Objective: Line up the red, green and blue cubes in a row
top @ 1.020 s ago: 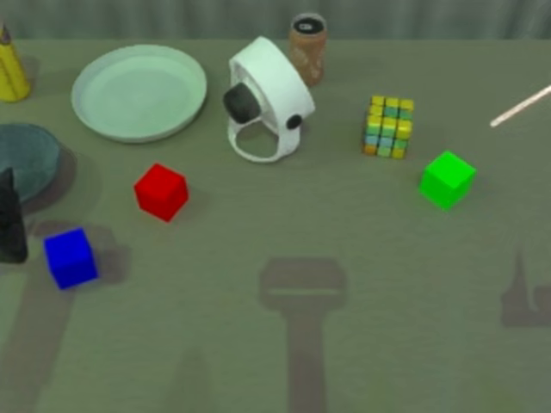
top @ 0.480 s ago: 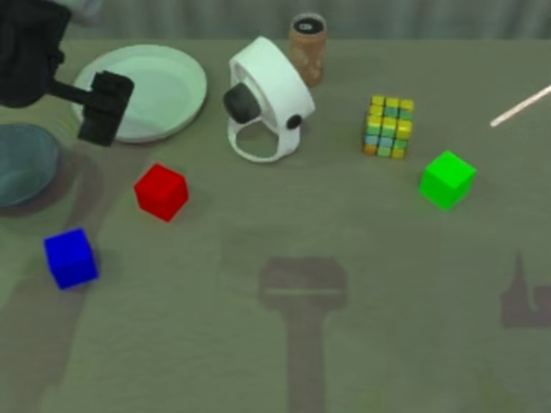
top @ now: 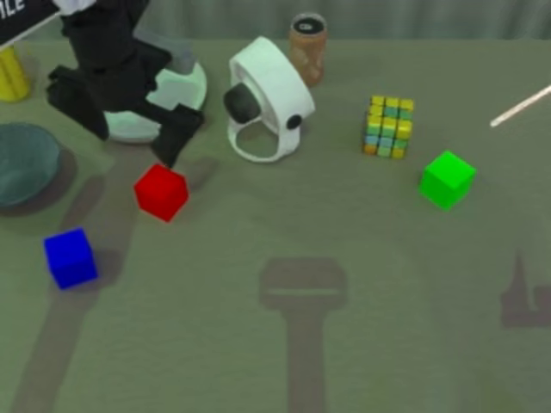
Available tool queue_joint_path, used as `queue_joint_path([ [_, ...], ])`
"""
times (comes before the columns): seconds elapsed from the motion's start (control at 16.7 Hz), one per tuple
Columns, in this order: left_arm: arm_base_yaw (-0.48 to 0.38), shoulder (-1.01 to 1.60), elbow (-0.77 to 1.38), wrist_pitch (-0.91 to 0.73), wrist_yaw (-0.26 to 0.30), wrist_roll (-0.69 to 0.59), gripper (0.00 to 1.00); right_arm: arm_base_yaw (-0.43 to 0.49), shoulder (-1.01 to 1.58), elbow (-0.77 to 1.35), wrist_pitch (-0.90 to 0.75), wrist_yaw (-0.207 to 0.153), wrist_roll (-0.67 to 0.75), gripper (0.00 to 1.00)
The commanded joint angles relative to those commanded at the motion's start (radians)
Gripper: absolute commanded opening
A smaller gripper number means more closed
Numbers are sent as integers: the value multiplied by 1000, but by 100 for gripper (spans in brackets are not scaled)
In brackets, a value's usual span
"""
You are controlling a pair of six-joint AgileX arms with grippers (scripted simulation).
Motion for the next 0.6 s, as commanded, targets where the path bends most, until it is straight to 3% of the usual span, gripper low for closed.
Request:
queue_joint_path([
  [0.6, -6, 93, 62, -30, -1, 11, 100, 0, 0, 0, 0, 0, 0, 100],
])
